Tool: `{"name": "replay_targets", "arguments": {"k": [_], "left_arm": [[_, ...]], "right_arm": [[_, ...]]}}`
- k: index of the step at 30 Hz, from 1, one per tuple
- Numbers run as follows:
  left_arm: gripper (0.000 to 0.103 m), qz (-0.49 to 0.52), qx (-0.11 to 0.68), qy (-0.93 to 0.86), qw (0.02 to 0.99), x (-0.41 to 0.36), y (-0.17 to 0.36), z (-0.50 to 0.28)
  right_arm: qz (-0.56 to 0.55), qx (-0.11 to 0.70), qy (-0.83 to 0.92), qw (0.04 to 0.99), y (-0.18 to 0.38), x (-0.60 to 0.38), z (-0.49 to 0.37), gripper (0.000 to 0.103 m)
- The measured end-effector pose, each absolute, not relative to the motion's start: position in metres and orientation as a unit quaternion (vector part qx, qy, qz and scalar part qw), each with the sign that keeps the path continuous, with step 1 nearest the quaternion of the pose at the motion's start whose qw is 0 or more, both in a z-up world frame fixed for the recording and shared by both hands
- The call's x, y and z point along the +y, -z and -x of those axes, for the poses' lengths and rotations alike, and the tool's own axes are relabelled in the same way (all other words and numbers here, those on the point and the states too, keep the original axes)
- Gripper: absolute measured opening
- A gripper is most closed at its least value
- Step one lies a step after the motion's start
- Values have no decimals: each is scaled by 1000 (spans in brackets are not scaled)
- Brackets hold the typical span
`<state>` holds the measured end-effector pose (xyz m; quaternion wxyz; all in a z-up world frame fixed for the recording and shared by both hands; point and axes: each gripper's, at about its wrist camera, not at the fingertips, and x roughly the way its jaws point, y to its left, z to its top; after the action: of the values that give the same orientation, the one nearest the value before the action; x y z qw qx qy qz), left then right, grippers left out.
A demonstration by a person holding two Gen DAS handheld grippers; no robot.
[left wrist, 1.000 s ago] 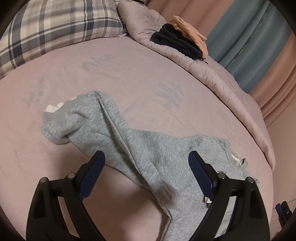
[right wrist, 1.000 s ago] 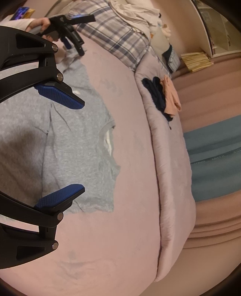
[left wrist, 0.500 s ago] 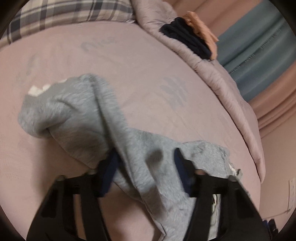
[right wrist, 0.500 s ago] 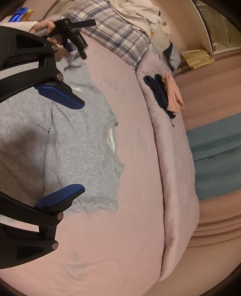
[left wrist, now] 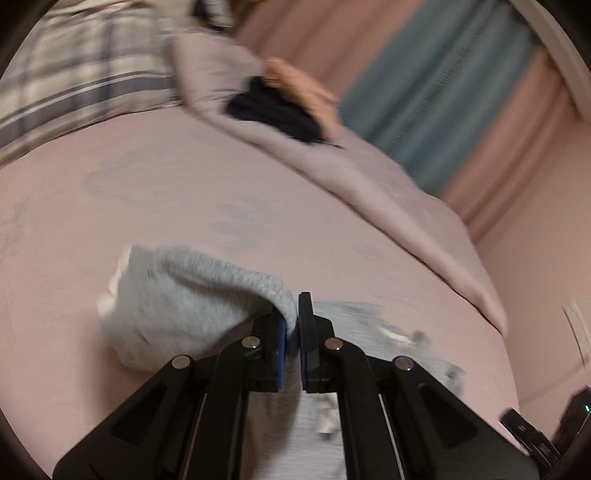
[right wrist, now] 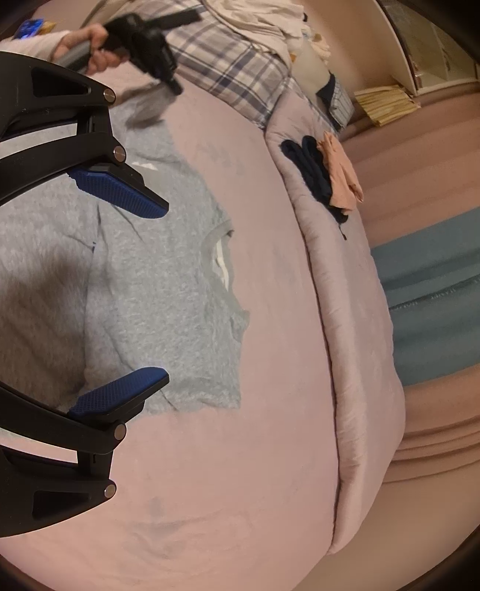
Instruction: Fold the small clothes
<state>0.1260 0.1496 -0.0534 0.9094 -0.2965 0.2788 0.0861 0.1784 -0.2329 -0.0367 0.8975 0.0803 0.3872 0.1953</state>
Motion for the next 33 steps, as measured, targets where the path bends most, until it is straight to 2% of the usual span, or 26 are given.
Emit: {"name": "replay_targets", "arguments": {"k": [4, 12, 19, 27, 29, 33], "left_arm": [[4, 258, 303, -24, 917, 104, 55, -144], [4, 183, 368, 33, 911, 40, 98, -159], [4, 183, 425, 33, 886, 33, 137, -172], [6, 177, 427, 33, 886, 32, 134, -173], [11, 180, 429, 35, 885, 34, 131, -172], [36, 188, 432, 31, 882, 38, 122, -168]], "right_arm": [[-83, 387, -189, 899, 38, -238, -180, 83], [-102, 382, -174, 902, 39, -247, -185, 83], [-104, 386, -175, 900, 41, -248, -186, 83], [-96, 396, -173, 897, 47, -243, -188, 83], [-91, 400, -174, 895, 49, -239, -188, 83], [-79, 403, -175, 895, 50, -233, -186, 83]]}}
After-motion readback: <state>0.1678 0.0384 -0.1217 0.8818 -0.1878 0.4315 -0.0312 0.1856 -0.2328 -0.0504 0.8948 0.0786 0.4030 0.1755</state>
